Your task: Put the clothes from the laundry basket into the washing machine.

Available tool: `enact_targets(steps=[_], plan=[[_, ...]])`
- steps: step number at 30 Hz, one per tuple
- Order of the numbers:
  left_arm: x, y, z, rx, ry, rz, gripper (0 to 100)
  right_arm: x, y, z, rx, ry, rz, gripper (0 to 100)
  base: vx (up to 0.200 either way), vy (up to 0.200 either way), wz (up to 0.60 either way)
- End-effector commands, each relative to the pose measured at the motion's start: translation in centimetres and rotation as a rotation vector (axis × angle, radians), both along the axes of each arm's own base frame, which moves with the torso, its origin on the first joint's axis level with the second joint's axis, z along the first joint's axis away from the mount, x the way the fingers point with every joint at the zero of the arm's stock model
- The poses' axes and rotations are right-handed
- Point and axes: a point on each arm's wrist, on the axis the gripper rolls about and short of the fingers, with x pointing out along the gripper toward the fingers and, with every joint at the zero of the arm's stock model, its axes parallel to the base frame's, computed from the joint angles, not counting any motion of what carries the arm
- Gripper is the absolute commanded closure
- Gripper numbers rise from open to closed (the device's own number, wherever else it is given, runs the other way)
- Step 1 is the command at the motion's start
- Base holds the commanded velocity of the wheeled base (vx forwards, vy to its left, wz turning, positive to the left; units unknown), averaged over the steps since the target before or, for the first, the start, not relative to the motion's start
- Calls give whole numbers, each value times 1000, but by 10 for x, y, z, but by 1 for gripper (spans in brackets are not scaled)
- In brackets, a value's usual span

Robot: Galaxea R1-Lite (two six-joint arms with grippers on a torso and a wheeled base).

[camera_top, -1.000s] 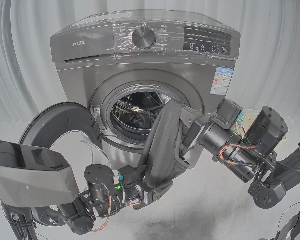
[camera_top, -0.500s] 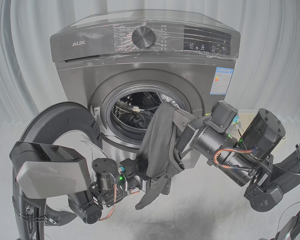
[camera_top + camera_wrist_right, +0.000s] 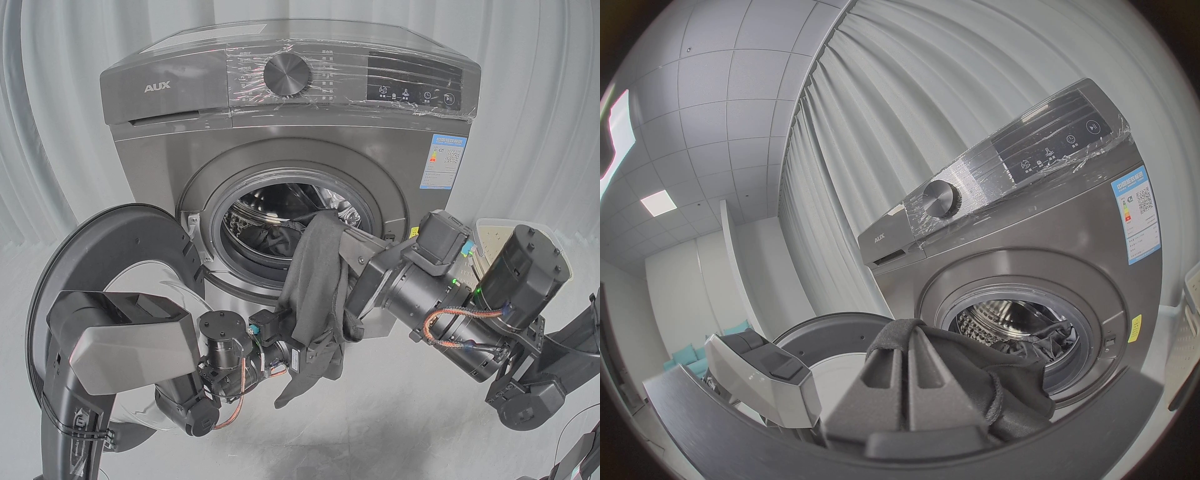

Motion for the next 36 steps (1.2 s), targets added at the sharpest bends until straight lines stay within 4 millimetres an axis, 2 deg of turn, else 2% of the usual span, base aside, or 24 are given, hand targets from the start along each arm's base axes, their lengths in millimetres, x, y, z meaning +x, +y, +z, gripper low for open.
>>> enact_targets(steps=[1,7,11,12,13,14,16,21,24,29,32,34,36], plan=[[3,0,-6,7,5,3,100,0,0,-1,-1,1,-1,100,0,0,0],[-2,2,1,7,-6,1,100,15,-7,2,7,-10,-47,100,0,0,0],[-26,9,27,1,-11,-24,100,25,-10,7,21,-26,-69,100,0,0,0],[-26,9,27,1,-11,-24,100,25,-10,7,21,-26,-69,100,0,0,0],[-42,13,41,-4,-17,-48,100,25,-10,7,21,-26,-69,100,0,0,0],[-47,15,46,-6,-19,-54,100,37,-15,7,22,-19,-92,100,0,0,0],[-66,20,59,-10,-22,-77,100,45,-20,7,24,-26,-97,100,0,0,0],[-106,39,89,-37,-47,-147,100,68,-26,-13,17,29,-136,100,0,0,0],[-126,49,102,-58,-65,-171,100,72,-24,-26,19,55,-137,100,0,0,0],[-133,55,121,-104,-122,-173,100,78,-19,-49,-5,79,-145,100,0,0,0],[-132,56,125,-115,-138,-167,100,77,-20,-60,-31,107,-146,100,0,0,0],[-132,56,125,-115,-138,-167,100,77,-20,-60,-31,107,-146,100,0,0,0],[-126,54,133,-143,-168,-156,100,70,-22,-69,-52,120,-133,100,0,0,0]])
